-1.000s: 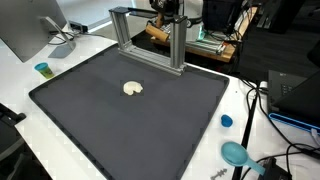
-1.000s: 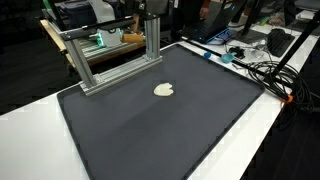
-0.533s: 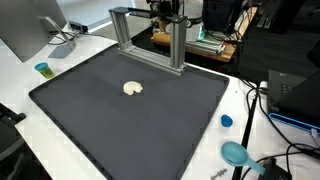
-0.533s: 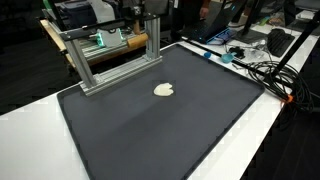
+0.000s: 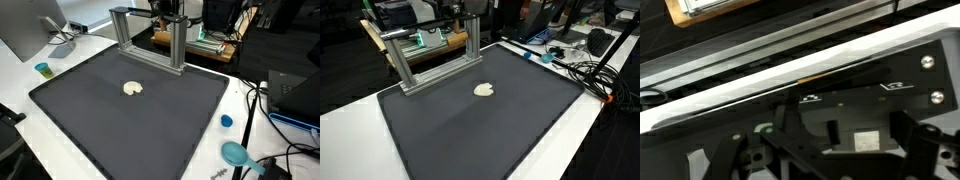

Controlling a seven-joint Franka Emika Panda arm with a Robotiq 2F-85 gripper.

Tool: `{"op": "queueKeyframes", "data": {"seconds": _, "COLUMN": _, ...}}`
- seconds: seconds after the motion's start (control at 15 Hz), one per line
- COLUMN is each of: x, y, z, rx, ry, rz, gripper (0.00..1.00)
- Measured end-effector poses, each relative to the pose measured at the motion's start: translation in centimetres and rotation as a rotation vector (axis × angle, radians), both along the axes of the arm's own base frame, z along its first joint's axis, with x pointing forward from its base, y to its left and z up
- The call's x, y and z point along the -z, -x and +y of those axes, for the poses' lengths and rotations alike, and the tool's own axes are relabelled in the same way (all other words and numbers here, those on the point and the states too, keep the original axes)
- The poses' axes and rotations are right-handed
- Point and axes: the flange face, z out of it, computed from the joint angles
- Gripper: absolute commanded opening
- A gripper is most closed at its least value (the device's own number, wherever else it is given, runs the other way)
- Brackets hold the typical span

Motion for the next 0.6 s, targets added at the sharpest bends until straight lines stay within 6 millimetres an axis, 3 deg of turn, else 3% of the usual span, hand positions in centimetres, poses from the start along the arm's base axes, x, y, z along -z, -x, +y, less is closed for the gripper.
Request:
{"op": "queueKeyframes", "data": {"seconds": 0.27, "x": 0.1, "y": -0.4, "z": -0.7, "rx": -0.031, "ry": -0.072, "rz": -0.016, "gripper": 1.0}}
{"op": "queueKeyframes", "data": {"seconds": 0.6, "x": -0.3, "y": -0.4, "z": 0.7, "rx": -0.136, "ry": 0.048, "rz": -0.015, "gripper": 1.0}}
